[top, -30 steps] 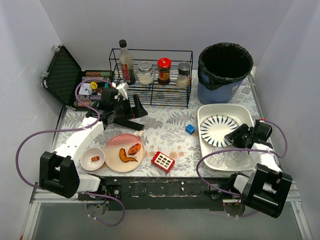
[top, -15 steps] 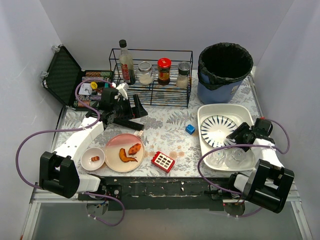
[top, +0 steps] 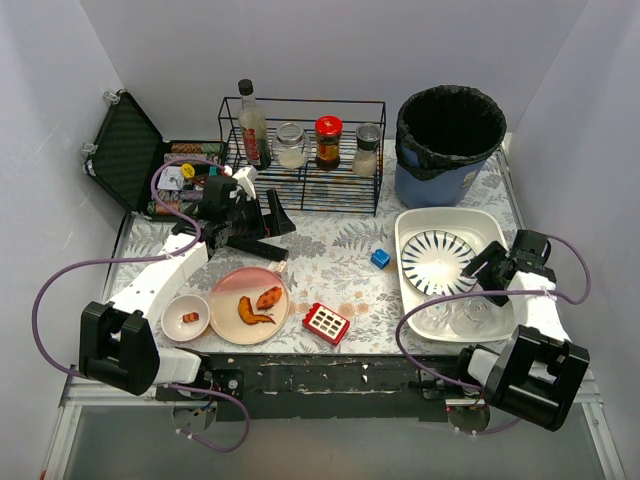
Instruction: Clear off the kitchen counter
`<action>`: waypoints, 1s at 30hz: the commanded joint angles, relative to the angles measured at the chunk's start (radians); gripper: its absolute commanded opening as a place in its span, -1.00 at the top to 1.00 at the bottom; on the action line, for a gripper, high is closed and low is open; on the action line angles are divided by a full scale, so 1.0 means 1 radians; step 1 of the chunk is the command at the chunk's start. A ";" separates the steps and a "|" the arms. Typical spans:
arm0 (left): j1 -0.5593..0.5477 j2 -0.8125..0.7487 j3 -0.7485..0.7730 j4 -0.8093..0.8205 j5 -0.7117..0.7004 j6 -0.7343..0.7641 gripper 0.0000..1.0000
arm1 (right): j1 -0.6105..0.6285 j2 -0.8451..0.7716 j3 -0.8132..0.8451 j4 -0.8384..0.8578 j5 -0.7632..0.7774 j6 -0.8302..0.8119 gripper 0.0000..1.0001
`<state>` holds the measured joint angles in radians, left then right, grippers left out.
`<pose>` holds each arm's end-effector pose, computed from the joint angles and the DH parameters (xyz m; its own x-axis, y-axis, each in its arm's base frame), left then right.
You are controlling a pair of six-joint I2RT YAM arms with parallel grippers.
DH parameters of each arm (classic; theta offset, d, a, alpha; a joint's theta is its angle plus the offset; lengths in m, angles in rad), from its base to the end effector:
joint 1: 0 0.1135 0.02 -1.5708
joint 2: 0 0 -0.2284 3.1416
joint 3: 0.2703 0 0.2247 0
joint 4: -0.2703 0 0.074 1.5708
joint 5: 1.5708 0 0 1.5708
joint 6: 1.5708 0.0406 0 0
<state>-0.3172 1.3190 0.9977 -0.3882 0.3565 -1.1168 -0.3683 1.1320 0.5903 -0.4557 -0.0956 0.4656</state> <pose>0.2545 -0.0985 0.2502 -0.7602 -0.6368 -0.1284 -0.3177 0.5369 -0.7815 0.1894 -0.0689 0.1639 -0.5611 0.6956 -0.4487 0.6289 0.7107 0.3152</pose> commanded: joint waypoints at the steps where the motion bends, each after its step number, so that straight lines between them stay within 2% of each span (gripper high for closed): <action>1: -0.002 -0.012 0.041 -0.011 -0.014 0.005 -0.88 | -0.003 -0.075 0.089 -0.050 0.076 -0.002 -0.58; 9: 0.000 -0.003 0.073 -0.060 -0.106 -0.001 -0.92 | 0.000 -0.187 0.256 -0.142 0.191 0.001 -0.57; 14: 0.000 0.028 0.110 -0.104 -0.146 -0.040 -0.93 | 0.061 -0.207 0.347 -0.144 0.174 0.021 -0.47; 17: 0.010 0.049 0.153 -0.158 -0.188 -0.058 -0.94 | 0.220 -0.177 0.429 -0.165 0.259 0.048 -0.46; 20: 0.059 0.059 0.174 -0.205 -0.208 -0.078 -0.94 | 0.441 -0.120 0.519 -0.184 0.348 0.083 -0.47; 25: 0.173 0.003 0.128 -0.254 -0.195 -0.092 -0.94 | 0.741 -0.008 0.583 -0.127 0.382 0.131 -0.46; 30: 0.283 -0.070 0.038 -0.291 -0.189 -0.072 -0.84 | 0.983 0.113 0.580 0.029 0.269 0.133 -0.45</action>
<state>-0.0967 1.3357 1.0878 -0.6117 0.1791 -1.1980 0.4770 1.1763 1.1465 -0.5659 0.2298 0.5751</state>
